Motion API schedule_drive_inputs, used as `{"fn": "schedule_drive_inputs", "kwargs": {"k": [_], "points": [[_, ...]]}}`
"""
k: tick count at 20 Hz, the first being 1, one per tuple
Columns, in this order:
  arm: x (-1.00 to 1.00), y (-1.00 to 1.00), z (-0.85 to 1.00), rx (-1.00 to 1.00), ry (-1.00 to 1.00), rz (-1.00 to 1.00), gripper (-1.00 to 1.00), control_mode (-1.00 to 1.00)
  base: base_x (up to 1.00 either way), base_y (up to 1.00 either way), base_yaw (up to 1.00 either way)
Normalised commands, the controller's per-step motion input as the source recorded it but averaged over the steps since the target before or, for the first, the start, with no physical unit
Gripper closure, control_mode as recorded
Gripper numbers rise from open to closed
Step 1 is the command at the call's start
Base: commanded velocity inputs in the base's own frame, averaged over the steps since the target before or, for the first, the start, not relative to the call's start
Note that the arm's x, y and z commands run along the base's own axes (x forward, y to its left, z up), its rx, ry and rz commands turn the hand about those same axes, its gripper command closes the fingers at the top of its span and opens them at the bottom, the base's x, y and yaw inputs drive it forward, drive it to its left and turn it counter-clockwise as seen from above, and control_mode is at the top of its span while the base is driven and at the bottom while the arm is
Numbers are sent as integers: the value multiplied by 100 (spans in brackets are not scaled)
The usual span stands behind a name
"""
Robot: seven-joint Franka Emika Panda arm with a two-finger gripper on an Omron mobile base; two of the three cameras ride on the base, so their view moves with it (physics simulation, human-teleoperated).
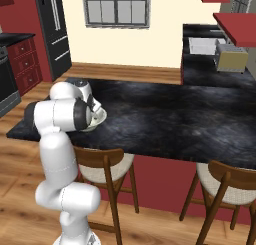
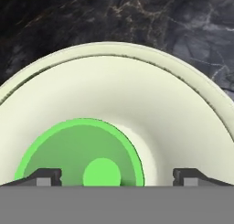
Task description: Place the cup inside the bowl on the dining table and move the bowl to any counter.
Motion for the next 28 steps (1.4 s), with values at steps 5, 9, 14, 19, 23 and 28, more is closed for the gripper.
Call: {"fn": "schedule_drive_inputs", "kwargs": {"k": [5, 9, 14, 19, 23, 28], "points": [[0, -1, 30, 0, -2, 0, -100, -100, 0, 0, 0], [0, -1, 34, 0, 0, 0, -100, -100, 0, 0, 0], [0, -21, 24, 2, -1, 0, -100, -100, 0, 0, 0], [0, -43, 1, 2, 3, -1, -100, -100, 0, 0, 0], [0, -40, 0, 4, 7, -1, -100, -100, 0, 0, 0], [0, -25, 0, 5, 6, 0, -100, -100, 0, 0, 0]]}}
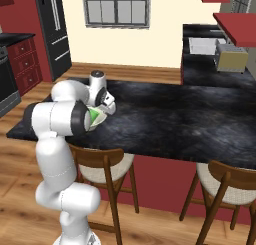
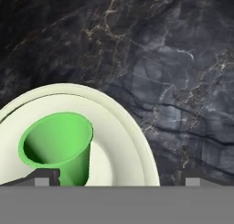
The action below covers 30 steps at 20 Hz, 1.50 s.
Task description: Place the cup inside the bowl on the dining table and move the bowl to any counter.
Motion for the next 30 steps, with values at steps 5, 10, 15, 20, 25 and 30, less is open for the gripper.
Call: {"fn": "schedule_drive_inputs", "kwargs": {"k": [5, 10, 15, 20, 25, 30], "points": [[0, -17, 0, 9, 4, 0, -100, -100, 0, 0, 0], [0, -16, 0, 13, 4, 0, -100, -100, 0, 0, 0], [0, -6, -2, 14, 1, 3, -100, -100, 0, 0, 0], [0, 0, -5, 16, 1, 16, -100, -100, 0, 0, 0], [0, -1, 0, 2, 0, 16, -100, -100, 0, 0, 0], [0, -1, -4, 0, 0, 13, -100, -100, 0, 0, 0]]}}
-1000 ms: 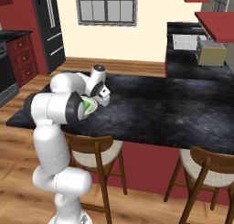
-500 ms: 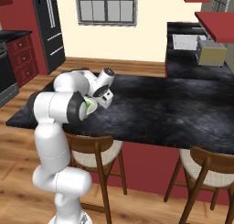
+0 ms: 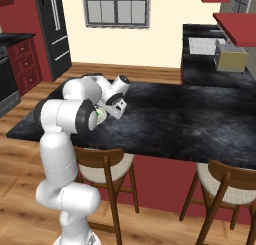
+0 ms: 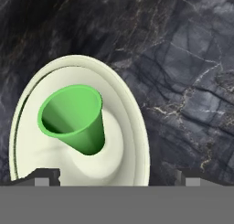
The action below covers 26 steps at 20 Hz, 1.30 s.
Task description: Place the cup inside the bowl on the dining table and move the bowl to any counter.
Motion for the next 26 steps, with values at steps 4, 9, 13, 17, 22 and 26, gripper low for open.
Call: {"fn": "schedule_drive_inputs", "kwargs": {"k": [4, 9, 13, 17, 22, 26], "points": [[2, 0, -11, 0, 0, 11, -100, -100, 0, 0, 0], [10, 0, -12, 0, 0, 7, -100, -100, 0, 0, 0], [9, 0, -4, 0, 0, 1, -100, -100, 0, 0, 0], [23, 0, -13, 0, 0, 0, -100, -100, 0, 0, 0], [19, 0, -21, 0, 0, 0, -100, -100, 0, 0, 0], [17, 0, -25, 0, 0, 0, -100, -100, 0, 0, 0]]}}
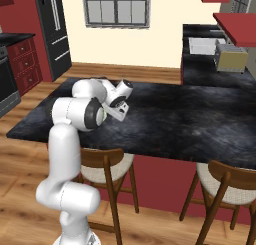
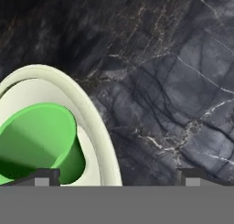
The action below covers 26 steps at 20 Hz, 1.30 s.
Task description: Place the cup inside the bowl on the dining table and move the bowl to any counter.
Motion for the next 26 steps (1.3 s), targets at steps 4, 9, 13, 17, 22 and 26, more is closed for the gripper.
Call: {"fn": "schedule_drive_inputs", "kwargs": {"k": [4, 9, 13, 17, 22, 26], "points": [[12, 1, -21, 0, 0, 0, -100, -100, 0, 0, 0], [1, 15, -5, 0, 0, 0, -100, -100, 0, 0, 0], [0, 20, -4, 0, 0, 0, -100, -100, 0, 0, 0], [0, 13, -12, 0, 0, 0, -100, -100, 0, 0, 0], [0, 1, -10, 0, 0, 0, -100, -100, 0, 0, 0], [0, 0, 0, 0, 0, 0, 100, -100, 0, 0, 0]]}}
